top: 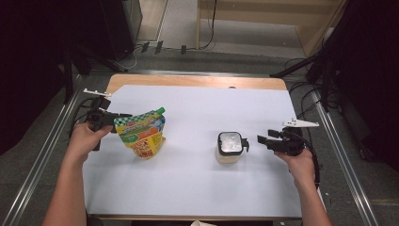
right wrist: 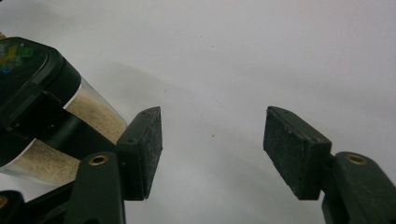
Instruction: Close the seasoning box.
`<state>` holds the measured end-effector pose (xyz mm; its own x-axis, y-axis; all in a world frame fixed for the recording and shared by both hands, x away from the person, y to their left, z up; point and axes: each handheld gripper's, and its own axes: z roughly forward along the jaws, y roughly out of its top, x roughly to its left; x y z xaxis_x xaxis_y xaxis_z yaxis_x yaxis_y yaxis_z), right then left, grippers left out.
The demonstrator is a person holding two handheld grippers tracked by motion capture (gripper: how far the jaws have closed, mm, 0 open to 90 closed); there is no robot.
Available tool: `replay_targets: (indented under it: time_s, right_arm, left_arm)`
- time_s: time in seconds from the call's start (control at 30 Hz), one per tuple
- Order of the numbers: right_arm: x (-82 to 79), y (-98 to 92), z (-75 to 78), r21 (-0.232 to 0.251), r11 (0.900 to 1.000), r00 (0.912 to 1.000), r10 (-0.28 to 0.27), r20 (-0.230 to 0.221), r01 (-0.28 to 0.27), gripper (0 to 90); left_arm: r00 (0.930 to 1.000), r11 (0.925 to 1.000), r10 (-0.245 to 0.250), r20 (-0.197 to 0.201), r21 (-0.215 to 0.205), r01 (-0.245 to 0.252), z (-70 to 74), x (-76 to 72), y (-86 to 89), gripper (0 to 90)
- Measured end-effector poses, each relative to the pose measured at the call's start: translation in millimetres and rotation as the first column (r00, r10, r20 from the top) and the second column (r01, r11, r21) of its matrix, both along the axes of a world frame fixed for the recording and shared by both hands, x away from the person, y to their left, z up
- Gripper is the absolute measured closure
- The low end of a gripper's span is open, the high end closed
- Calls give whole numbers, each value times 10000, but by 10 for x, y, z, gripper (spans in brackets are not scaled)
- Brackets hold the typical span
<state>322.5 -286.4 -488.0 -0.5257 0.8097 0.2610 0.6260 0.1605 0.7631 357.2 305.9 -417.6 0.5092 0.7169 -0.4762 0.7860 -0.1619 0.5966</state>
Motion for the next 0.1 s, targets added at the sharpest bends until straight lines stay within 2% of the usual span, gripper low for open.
replay_targets:
  time_s: [0.1]
  right_arm:
    - [2,-4,-11,-17,10000,10000,-64,-34,64,376]
  left_arm:
    - [10000,10000,-17,-15,41,17,-6,4,3,410]
